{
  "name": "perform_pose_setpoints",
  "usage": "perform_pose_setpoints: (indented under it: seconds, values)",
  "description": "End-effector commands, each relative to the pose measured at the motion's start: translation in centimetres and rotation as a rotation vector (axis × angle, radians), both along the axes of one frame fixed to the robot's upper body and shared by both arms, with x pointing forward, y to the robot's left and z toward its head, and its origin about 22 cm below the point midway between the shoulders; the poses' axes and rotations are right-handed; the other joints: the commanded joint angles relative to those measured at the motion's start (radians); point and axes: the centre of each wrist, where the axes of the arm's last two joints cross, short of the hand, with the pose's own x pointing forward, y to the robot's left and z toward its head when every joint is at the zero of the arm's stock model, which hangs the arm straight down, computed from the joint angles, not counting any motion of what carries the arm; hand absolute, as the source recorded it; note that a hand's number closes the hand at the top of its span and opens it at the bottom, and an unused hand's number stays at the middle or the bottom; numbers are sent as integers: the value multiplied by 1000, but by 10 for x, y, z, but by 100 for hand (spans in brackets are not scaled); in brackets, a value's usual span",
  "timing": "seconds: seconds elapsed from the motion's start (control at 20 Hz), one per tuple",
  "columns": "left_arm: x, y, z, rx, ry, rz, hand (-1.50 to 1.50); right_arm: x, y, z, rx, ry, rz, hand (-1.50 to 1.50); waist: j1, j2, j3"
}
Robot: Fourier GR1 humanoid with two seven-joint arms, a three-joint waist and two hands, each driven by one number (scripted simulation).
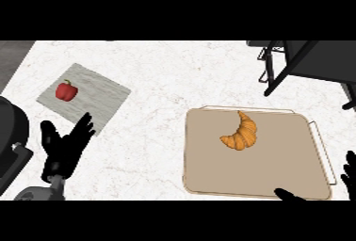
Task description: Pick the croissant from the tray and place it in the tiered shelf
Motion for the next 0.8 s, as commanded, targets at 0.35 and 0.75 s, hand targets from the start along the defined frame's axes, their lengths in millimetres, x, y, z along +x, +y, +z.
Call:
perform_pose_setpoints:
  seconds: [0.35,0.75]
  values:
    - [10,-5,4,12,11,-7,0,97,29,24,-75,248,-131,-150,18,3,0]
    - [5,5,-5,-13,12,8,0,137,48,7,-53,421,-71,-150,-6,-3,2]
